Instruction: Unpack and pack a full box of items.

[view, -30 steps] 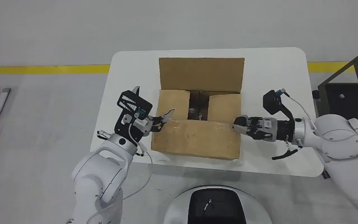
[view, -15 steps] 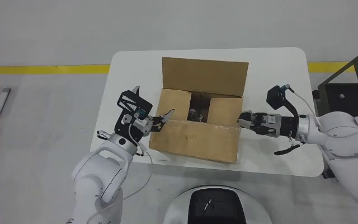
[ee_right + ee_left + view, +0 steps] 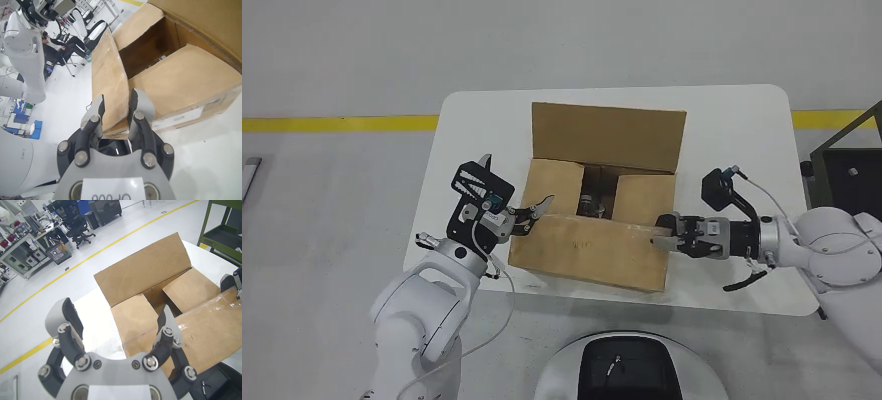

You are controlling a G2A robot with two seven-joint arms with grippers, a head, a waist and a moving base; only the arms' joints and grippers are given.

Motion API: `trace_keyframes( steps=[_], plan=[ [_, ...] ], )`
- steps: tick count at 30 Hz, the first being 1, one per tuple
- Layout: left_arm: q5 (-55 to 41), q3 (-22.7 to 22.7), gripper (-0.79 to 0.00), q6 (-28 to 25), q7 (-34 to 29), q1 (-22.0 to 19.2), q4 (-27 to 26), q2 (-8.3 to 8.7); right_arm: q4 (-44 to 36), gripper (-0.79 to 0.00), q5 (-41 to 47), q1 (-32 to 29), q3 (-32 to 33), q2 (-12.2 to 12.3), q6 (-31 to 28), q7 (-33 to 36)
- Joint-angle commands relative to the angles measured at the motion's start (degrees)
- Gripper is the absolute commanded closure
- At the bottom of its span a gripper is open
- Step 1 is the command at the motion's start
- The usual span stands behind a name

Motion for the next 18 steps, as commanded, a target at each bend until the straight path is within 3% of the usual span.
trace_keyframes(
  steps=[1, 6, 8, 10, 11, 18],
  plan=[
    [0.0, 0.0, -0.785, 0.0, 0.0, 0.0, 0.0, 0.00, -0.1, -0.296, 0.2, -0.3, 0.0, 0.1, 0.2, 0.2],
    [0.0, 0.0, -0.785, 0.0, 0.0, 0.0, 0.0, 0.00, -0.5, -0.265, 0.5, -0.7, -1.4, 0.1, 0.7, -0.3],
    [0.0, 0.0, -0.785, 0.0, 0.0, 0.0, 0.0, 0.00, -0.6, -0.206, 0.1, -0.5, -2.2, 0.1, 0.9, -0.5],
    [0.0, 0.0, -0.785, 0.0, 0.0, 0.0, 0.0, 0.00, -0.8, -0.022, 0.1, -0.4, -2.9, 0.0, 1.1, -0.9],
    [0.0, 0.0, -0.785, 0.0, 0.0, 0.0, 0.0, 0.00, -0.9, 0.000, -0.1, -0.4, -3.2, 0.0, 1.1, -1.2],
    [0.0, 0.0, -0.785, 0.0, 0.0, 0.0, 0.0, 0.00, -0.9, 0.000, -0.3, -0.4, -4.3, 0.0, 0.8, -3.0]
  ],
)
